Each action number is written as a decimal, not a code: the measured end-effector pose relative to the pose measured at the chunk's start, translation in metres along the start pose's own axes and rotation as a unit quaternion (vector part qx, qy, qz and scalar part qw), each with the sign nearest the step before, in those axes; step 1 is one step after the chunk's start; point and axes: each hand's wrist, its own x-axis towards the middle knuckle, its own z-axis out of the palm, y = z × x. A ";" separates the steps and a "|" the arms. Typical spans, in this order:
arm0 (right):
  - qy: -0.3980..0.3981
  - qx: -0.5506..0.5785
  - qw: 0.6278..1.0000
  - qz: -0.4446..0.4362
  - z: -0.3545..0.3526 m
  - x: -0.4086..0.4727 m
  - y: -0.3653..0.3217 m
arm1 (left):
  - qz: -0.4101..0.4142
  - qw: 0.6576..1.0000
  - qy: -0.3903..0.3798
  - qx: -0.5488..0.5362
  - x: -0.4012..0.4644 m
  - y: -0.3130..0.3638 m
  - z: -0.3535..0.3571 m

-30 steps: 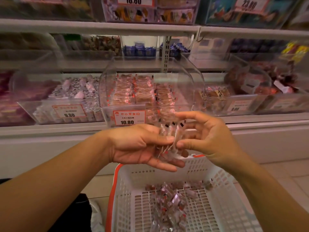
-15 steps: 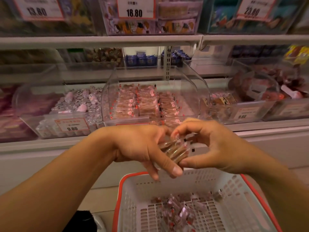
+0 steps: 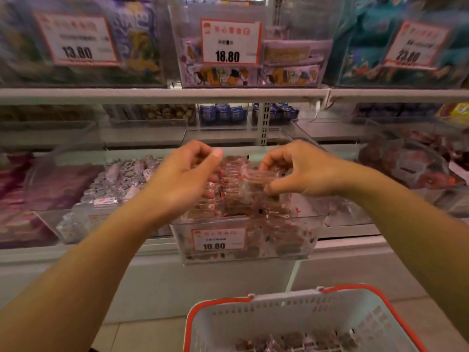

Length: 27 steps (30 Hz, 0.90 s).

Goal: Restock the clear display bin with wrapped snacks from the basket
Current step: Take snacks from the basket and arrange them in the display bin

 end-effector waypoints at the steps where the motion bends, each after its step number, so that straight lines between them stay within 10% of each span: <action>1: -0.017 -0.021 1.000 0.002 0.005 0.005 0.001 | 0.046 0.997 0.000 0.056 -0.001 -0.004 0.002; 9: -0.020 -0.109 0.994 -0.010 0.042 0.027 -0.001 | 0.124 0.936 -0.054 0.326 -0.004 -0.011 0.016; 24: -0.021 -0.165 0.986 0.012 0.037 0.018 -0.009 | 0.045 0.929 -0.123 0.345 0.006 -0.011 0.020; 27: 0.092 -0.136 0.986 -0.011 0.030 -0.006 -0.011 | 0.080 0.937 -0.089 0.327 0.000 -0.009 0.022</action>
